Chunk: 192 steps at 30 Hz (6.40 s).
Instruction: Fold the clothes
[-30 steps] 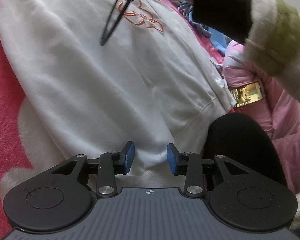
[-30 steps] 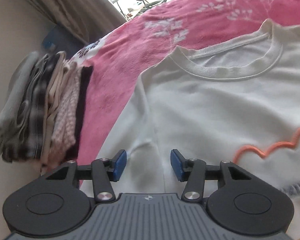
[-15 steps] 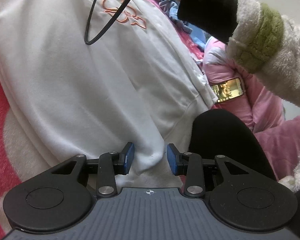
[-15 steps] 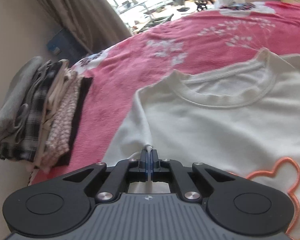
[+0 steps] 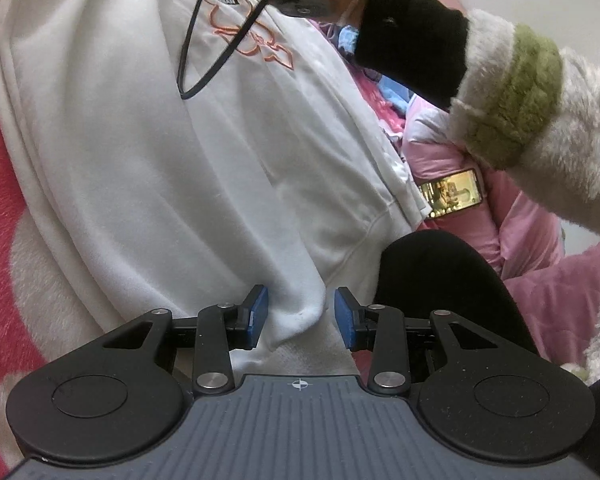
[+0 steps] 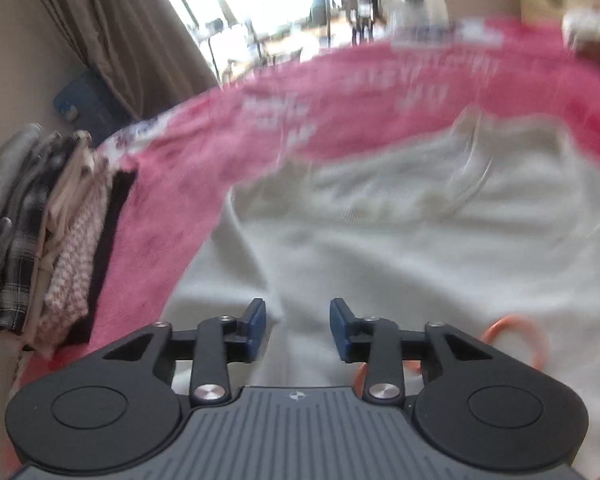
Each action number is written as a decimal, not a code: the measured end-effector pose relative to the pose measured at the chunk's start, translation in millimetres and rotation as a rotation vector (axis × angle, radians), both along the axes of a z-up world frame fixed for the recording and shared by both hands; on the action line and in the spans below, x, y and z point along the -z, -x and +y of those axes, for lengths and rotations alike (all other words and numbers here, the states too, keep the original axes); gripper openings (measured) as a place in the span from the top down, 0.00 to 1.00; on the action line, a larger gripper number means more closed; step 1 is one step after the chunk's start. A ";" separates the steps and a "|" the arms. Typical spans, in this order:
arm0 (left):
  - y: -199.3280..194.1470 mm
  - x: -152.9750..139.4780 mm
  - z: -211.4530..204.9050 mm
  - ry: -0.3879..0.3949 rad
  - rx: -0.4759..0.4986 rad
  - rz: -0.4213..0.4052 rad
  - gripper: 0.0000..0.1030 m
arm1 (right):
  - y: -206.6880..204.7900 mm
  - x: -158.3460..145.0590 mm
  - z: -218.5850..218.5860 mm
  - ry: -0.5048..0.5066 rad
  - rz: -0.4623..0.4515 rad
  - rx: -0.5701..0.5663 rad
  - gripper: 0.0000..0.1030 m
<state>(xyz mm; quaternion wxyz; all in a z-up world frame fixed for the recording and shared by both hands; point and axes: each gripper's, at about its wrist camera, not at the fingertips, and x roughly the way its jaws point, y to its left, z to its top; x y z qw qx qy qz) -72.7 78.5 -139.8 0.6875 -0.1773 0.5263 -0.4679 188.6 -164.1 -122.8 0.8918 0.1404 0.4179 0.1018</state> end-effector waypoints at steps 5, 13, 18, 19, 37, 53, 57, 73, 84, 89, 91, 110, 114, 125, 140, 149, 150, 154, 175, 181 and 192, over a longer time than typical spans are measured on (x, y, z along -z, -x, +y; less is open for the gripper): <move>7.9 -6.5 -1.6 -0.008 -0.008 -0.009 0.64 | 47.2 -56.9 -11.6 0.032 -0.166 -0.045 0.62; 19.6 -24.5 5.5 -0.046 -0.032 -0.048 0.64 | 137.5 -105.1 -14.7 0.047 -0.149 -0.236 0.62; 25.6 -22.1 5.5 -0.088 -0.017 -0.053 0.64 | 173.0 -42.0 -8.9 -0.037 0.228 -0.229 0.62; 26.2 -19.7 4.2 -0.099 -0.009 -0.051 0.64 | 178.9 -29.3 -7.7 -0.031 0.270 -0.227 0.62; 35.9 -9.4 -1.7 -0.153 0.053 -0.096 0.64 | 221.4 41.5 -6.7 -0.192 0.518 -0.184 0.92; 38.6 -6.8 -9.7 -0.137 0.120 -0.085 0.64 | 245.2 25.0 -12.4 0.005 0.403 -0.188 0.98; 39.9 -8.9 -5.5 -0.137 0.120 -0.082 0.64 | 247.2 17.7 -6.9 0.095 0.382 -0.186 0.92; -28.5 -45.7 88.3 -0.309 -0.351 -0.281 0.63 | 266.3 41.1 43.9 0.077 0.415 -0.422 0.86; -125.9 -33.3 56.5 -0.640 -0.428 -0.597 0.64 | 263.9 46.2 31.1 -0.008 0.436 -0.351 0.87; -127.5 -25.2 38.0 -0.623 -0.342 -0.627 0.63 | 262.8 48.7 23.3 -0.069 0.451 -0.315 0.87; -133.6 -18.9 32.4 -0.624 -0.339 -0.613 0.63 | 263.4 49.1 21.0 -0.084 0.454 -0.308 0.87; -169.4 -6.6 71.4 -0.525 -0.556 -0.554 0.55 | 268.7 45.7 20.2 -0.097 0.453 -0.266 0.87; -176.5 -6.1 88.9 -0.456 -0.573 -0.474 0.52 | 269.7 43.6 20.1 -0.087 0.451 -0.259 0.88; -165.3 -35.7 114.4 -0.418 -0.541 -0.423 0.51 | 276.8 44.4 24.3 -0.075 0.417 -0.220 0.89; -141.0 -62.1 65.8 -0.283 -0.473 -0.482 0.53 | 290.5 36.8 35.0 -0.012 0.352 -0.195 0.95; -169.2 -28.4 74.3 -0.422 -0.517 -0.399 0.54 | 302.0 19.4 38.9 0.027 0.334 -0.178 0.94; -166.0 -34.7 75.8 -0.405 -0.518 -0.417 0.54 | 301.2 13.6 38.9 0.036 0.323 -0.181 0.93; -159.0 -58.1 71.0 -0.332 -0.499 -0.487 0.53 | 291.9 -5.8 40.2 0.045 0.266 -0.181 0.93; -327.3 -2.0 -32.4 -0.449 -0.573 -0.427 0.54 | 294.0 34.1 49.3 -0.028 0.407 -0.214 0.97; -315.1 -35.5 -20.1 -0.400 -0.548 -0.471 0.56 | 293.6 37.7 42.5 -0.080 0.420 -0.209 0.97; -140.8 -85.5 28.8 -0.345 -0.302 -0.526 0.53 | 293.5 -12.4 33.4 -0.167 0.353 -0.202 0.92</move>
